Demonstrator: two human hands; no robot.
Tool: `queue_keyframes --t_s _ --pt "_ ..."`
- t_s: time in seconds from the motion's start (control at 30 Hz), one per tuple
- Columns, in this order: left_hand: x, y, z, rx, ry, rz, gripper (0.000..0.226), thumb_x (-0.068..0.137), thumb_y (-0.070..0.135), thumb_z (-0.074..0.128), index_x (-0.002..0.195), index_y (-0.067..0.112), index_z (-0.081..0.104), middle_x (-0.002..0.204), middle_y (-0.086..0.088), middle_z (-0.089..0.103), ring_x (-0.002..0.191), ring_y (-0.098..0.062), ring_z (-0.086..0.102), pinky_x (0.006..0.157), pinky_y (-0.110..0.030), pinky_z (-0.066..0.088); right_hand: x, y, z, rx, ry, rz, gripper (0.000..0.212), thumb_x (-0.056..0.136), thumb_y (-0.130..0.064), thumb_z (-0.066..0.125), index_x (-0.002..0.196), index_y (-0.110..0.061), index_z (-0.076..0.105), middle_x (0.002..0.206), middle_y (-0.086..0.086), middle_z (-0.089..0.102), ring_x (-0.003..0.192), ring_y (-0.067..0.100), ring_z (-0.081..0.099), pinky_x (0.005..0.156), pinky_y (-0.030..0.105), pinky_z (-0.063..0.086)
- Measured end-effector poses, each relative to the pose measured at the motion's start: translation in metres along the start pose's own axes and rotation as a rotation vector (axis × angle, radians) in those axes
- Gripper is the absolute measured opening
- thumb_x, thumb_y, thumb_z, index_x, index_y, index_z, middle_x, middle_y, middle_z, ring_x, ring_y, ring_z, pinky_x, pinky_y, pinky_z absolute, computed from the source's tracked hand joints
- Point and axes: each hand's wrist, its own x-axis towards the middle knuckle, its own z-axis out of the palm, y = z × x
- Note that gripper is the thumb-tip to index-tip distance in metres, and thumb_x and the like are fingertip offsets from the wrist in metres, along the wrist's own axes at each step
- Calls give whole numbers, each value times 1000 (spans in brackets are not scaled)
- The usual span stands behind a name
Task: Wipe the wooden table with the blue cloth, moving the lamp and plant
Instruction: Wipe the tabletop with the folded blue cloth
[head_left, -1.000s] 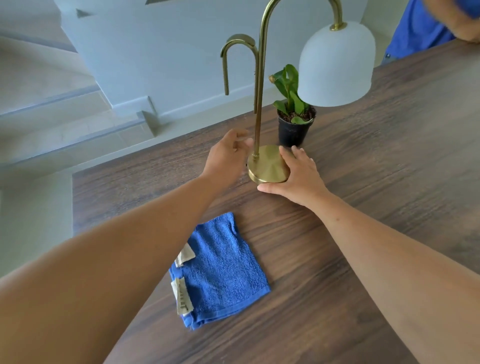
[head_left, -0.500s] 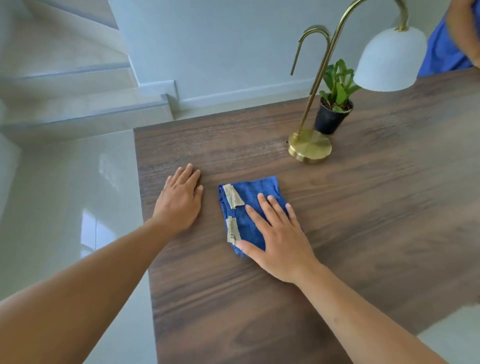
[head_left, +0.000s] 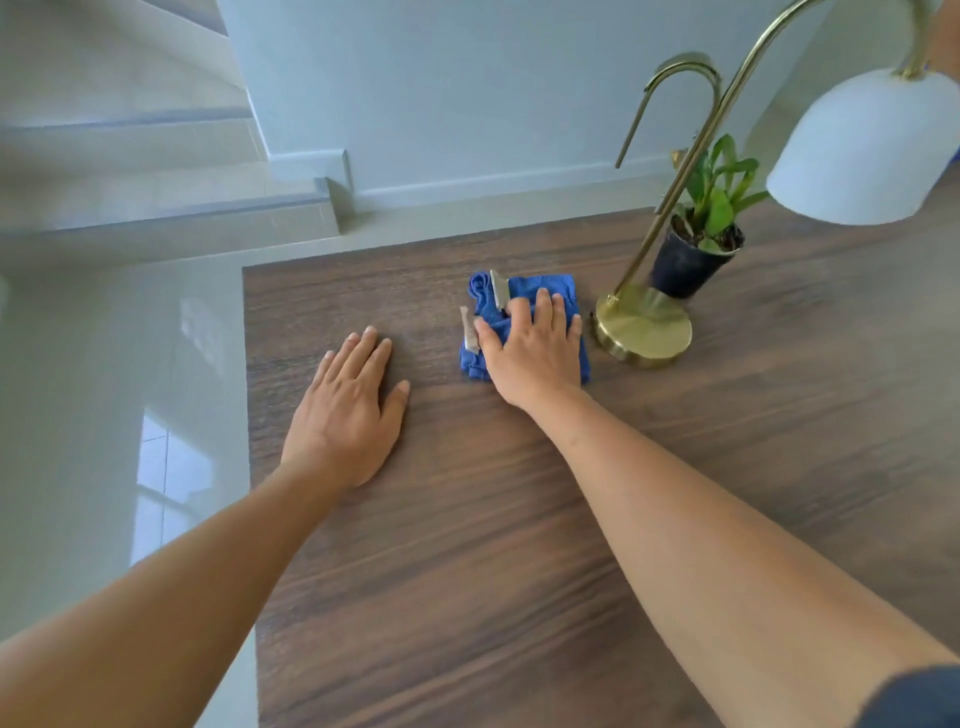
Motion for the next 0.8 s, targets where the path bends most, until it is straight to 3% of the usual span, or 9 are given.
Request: queue_keyframes --t_s 0.13,0.33,0.5,0.6,0.7,0.8 --pt "-2 2 -2 0 25 -5 62 104 48 30 158 20 24 166 5 12 153 -8 3 125 -30 1 66 -11 -4 -61 -35 32 71 98 -69 13 159 -34 4 166 18 -4 153 34 -6 121 55 -5" --pt "0 -1 1 -6 29 -1 62 103 50 29 158 22 22 166 7 11 152 -5 1 124 -28 -1 120 -7 -6 -95 -81 28 66 99 -66 10 159 -37 5 166 13 -11 153 32 -11 121 54 -7" --pt "-2 1 0 -38 17 -29 63 103 49 29 159 20 21 166 5 9 152 -6 0 124 -29 -1 46 -4 -3 -76 -102 -51 63 102 -58 9 160 -32 2 166 12 -13 153 30 -13 122 53 -7" --pt "-2 1 0 -38 13 -23 63 103 48 29 158 19 22 166 4 11 153 -7 1 125 -31 2 -19 -1 2 -149 -77 -89 68 102 -58 15 159 -21 15 165 19 0 153 33 -3 123 54 -1" --pt "-3 -2 1 -44 20 -19 63 103 48 30 158 19 22 166 5 11 153 -6 1 125 -31 1 1 -4 0 -204 -14 -56 70 99 -62 24 144 -9 34 154 27 22 148 41 12 121 56 8" --pt "-2 -3 2 -47 32 -13 63 103 48 31 158 20 23 165 7 11 152 -5 0 125 -30 1 68 -2 -3 -161 -50 -36 86 94 -75 11 160 -19 3 163 26 -6 152 38 -9 122 53 -5"
